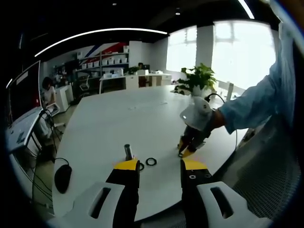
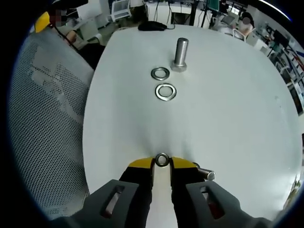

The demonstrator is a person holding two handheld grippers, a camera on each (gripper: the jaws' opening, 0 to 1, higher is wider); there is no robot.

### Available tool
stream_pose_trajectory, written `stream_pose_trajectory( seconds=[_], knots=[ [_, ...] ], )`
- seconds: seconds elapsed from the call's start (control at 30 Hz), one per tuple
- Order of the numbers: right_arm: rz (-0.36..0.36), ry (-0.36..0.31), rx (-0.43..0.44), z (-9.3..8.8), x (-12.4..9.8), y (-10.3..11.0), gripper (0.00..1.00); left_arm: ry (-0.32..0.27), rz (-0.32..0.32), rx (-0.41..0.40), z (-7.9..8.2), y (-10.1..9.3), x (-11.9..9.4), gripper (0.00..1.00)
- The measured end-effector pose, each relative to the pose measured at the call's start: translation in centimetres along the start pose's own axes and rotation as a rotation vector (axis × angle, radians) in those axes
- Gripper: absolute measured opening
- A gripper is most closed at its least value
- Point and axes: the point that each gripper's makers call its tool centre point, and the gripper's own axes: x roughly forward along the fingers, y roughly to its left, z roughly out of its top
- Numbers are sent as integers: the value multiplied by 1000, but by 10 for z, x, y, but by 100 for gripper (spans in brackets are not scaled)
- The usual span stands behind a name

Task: Place the washer onto the threaded stud by aligning its center hole with the stud, sliding it down to the base, and recovering from edge contact or off-axis alignment until the washer reaches the visible bottom stop.

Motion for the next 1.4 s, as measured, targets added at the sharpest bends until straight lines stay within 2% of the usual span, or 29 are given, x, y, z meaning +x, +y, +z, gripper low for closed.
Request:
stream_pose_trajectory(
  seconds=[0.5, 1.07, 1.4],
  knots=[
    [-5, -42, -2, 12, -21, -1, 15, 1, -2, 2, 0, 0, 0, 32],
    [-33, -65, -13, 12, -47, 0, 15, -10, -4, 9, 1, -1, -1, 32],
    [-63, -49, -22, 4, -60, -9, 15, -15, -4, 15, 3, -2, -2, 32]
  ],
)
